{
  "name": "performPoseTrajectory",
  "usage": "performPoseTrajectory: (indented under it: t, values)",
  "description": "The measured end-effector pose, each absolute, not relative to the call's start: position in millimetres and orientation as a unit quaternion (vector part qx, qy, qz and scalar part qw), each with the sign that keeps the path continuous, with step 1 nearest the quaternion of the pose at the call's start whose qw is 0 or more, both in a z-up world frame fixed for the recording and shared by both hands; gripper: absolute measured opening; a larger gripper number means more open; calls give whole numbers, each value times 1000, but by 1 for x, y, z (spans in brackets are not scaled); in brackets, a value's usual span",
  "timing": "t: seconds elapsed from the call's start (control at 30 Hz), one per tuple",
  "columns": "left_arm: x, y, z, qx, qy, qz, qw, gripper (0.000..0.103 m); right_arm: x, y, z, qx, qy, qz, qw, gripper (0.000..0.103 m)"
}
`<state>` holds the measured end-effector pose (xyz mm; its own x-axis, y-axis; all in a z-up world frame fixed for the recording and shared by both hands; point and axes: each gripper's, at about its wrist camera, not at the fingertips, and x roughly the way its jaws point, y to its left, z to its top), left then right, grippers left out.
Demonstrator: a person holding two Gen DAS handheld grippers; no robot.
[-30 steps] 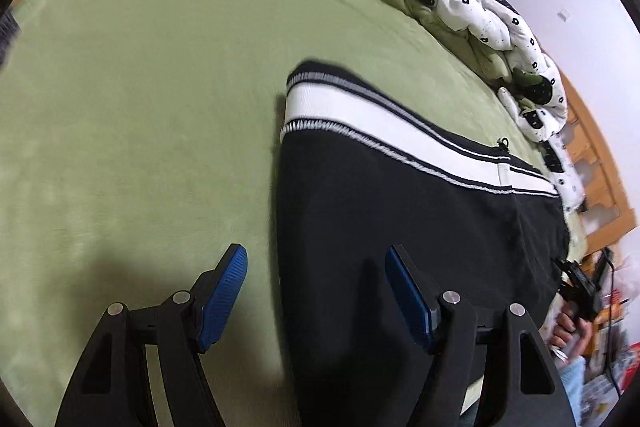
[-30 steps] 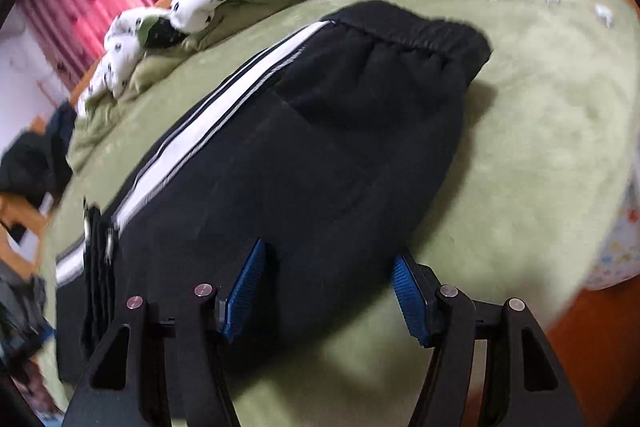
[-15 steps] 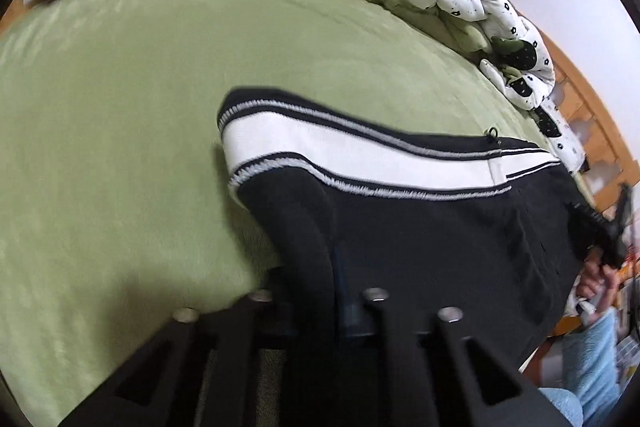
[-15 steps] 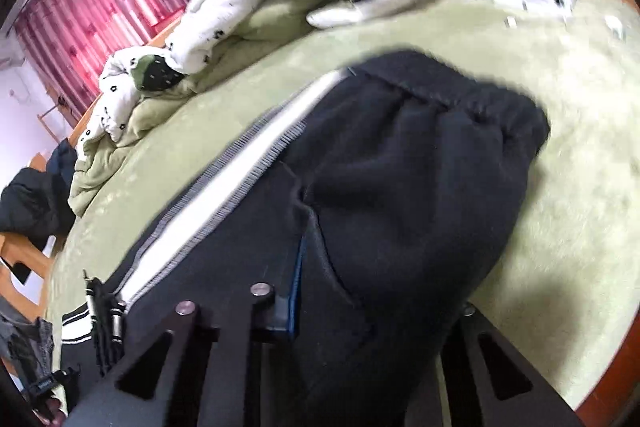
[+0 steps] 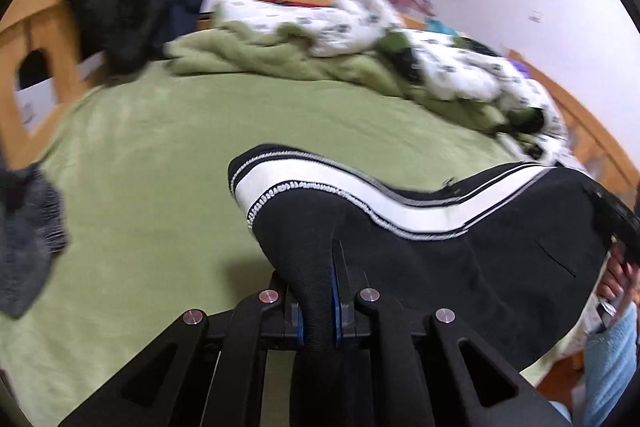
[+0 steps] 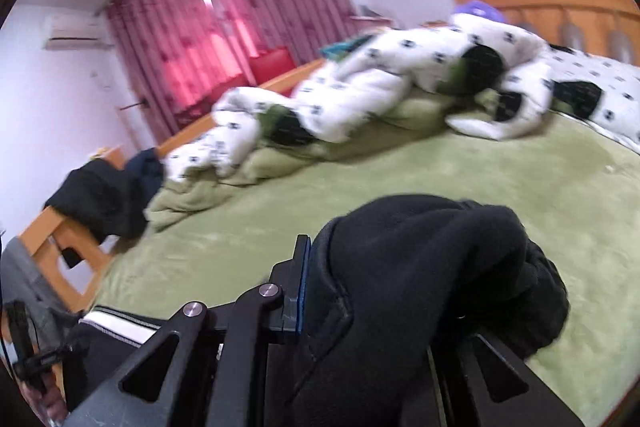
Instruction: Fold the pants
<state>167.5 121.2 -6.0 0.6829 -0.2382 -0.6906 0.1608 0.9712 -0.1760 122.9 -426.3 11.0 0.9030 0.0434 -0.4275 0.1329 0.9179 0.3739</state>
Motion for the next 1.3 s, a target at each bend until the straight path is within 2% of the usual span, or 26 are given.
performPoseTrajectory:
  t: [0.1,0.17,0.23,0.27,0.33,0.4,0.47,0.67,0.73,0.93,1.0,1.03,1.1,1.17,1.23,1.27,1.3]
  values:
    - [177,158,-37,-61,417,-81,903,12,138,-400,-12,190,254,5,948,14]
    - [186,172,-70,-63,458,-57,885,17,156,-386,-51,188,310,23,932,16]
    - [192,184,-104,-68,492,-15,868,31,169,-379,-89,186,370,21,910,17]
    - [190,192,-116,-84,494,-8,865,34,171,-378,-109,186,397,15,899,17]
    - [179,203,-123,-107,485,-1,868,55,156,-376,-128,179,398,24,900,20]
    - [169,205,-121,-118,472,3,874,61,139,-375,-127,170,401,38,899,32]
    - [156,205,-122,-125,465,2,877,62,119,-378,-123,171,412,46,894,40]
    - [127,196,-124,-150,468,0,871,64,59,-412,-102,135,384,-12,913,45]
    - [122,193,-124,-166,472,-8,866,64,59,-423,-105,114,393,-44,911,45]
    - [118,179,-119,-151,480,4,864,64,99,-431,-123,155,394,-30,905,45]
    - [117,176,-118,-147,481,10,864,65,118,-432,-130,191,392,-4,900,57]
    - [116,174,-118,-145,481,14,864,65,127,-432,-134,199,392,-3,898,59]
    - [115,173,-118,-146,482,21,864,65,139,-435,-142,209,388,-1,898,72]
    - [115,173,-118,-152,480,28,864,65,151,-440,-152,223,401,10,889,76]
    - [115,173,-116,-159,476,32,864,66,154,-440,-150,215,397,17,892,74]
    - [115,172,-115,-160,474,33,865,66,153,-439,-148,210,390,17,896,62]
    - [115,172,-114,-161,472,35,866,66,151,-437,-143,201,378,19,903,59]
